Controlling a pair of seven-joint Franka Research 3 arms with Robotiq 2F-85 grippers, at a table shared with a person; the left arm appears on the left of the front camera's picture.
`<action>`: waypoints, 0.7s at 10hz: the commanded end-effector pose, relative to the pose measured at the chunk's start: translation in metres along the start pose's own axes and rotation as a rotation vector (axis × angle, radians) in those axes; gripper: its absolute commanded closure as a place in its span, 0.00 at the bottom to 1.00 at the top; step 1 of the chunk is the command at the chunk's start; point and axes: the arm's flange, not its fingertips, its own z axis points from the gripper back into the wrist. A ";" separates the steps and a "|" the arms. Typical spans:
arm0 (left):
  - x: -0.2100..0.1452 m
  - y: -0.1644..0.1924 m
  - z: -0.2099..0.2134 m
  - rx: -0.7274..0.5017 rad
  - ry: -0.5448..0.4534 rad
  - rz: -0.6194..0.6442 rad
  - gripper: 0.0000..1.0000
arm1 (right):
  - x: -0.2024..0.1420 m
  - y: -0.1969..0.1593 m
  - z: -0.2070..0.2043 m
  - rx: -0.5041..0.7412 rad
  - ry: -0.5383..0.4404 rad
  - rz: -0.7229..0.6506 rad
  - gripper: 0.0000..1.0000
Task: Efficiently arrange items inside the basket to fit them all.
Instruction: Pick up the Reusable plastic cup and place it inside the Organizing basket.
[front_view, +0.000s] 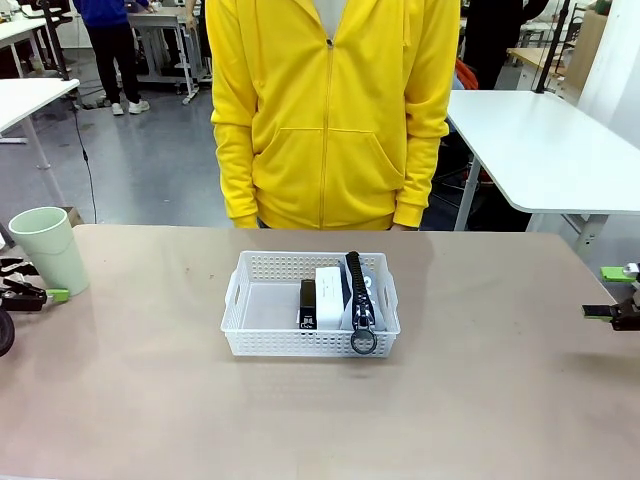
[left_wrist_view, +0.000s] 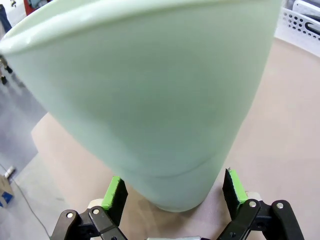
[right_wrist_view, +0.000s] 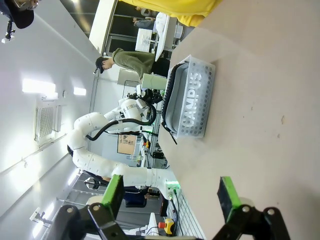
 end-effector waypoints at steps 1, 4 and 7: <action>-0.004 0.005 -0.002 0.008 -0.047 -0.036 0.00 | -0.003 0.002 0.002 0.005 0.010 0.017 0.00; -0.002 0.005 -0.008 -0.008 -0.120 -0.027 0.00 | -0.003 0.002 0.002 0.005 0.010 0.017 0.00; 0.006 0.007 -0.004 0.002 -0.214 -0.016 0.00 | -0.003 0.002 0.002 0.005 0.010 0.017 0.00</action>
